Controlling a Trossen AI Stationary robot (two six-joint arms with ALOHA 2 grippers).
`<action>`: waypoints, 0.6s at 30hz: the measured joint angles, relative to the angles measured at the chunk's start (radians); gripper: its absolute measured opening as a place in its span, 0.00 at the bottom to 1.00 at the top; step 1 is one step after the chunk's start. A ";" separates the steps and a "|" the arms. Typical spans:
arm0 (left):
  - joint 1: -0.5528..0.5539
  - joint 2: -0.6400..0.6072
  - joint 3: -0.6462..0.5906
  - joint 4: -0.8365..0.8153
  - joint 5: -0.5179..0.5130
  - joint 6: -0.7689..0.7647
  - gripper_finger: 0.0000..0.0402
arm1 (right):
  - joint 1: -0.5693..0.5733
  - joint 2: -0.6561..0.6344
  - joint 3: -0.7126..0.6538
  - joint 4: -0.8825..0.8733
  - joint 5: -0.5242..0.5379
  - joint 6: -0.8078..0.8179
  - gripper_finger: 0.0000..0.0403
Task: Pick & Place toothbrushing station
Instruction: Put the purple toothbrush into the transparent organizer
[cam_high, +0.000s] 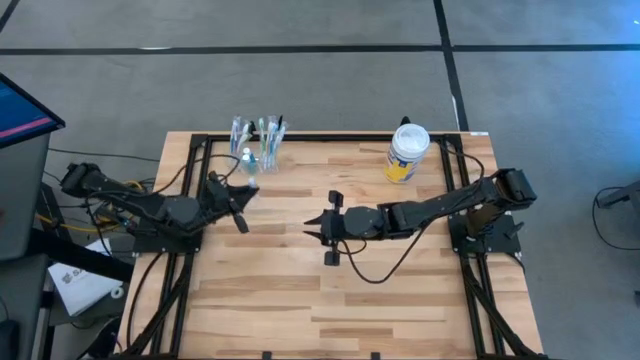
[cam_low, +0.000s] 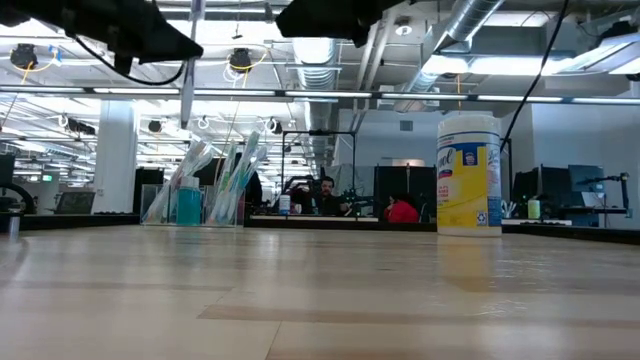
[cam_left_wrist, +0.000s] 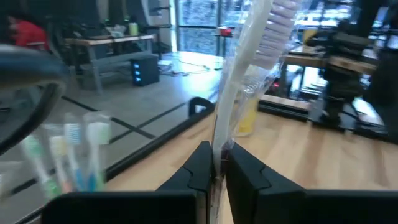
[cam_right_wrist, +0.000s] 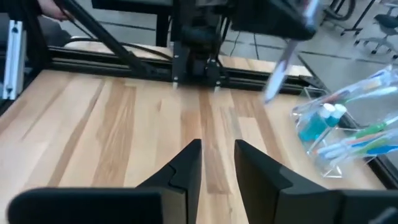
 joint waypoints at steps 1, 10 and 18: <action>0.009 -0.011 -0.001 -0.006 -0.008 0.000 0.04 | 0.001 -0.002 0.000 -0.013 0.000 0.008 0.21; 0.143 -0.030 -0.002 -0.051 -0.026 0.016 0.04 | 0.000 -0.032 -0.117 0.042 0.022 0.053 0.17; 0.249 -0.029 -0.002 -0.113 0.034 -0.002 0.04 | -0.009 -0.194 -0.348 0.213 0.030 0.121 0.17</action>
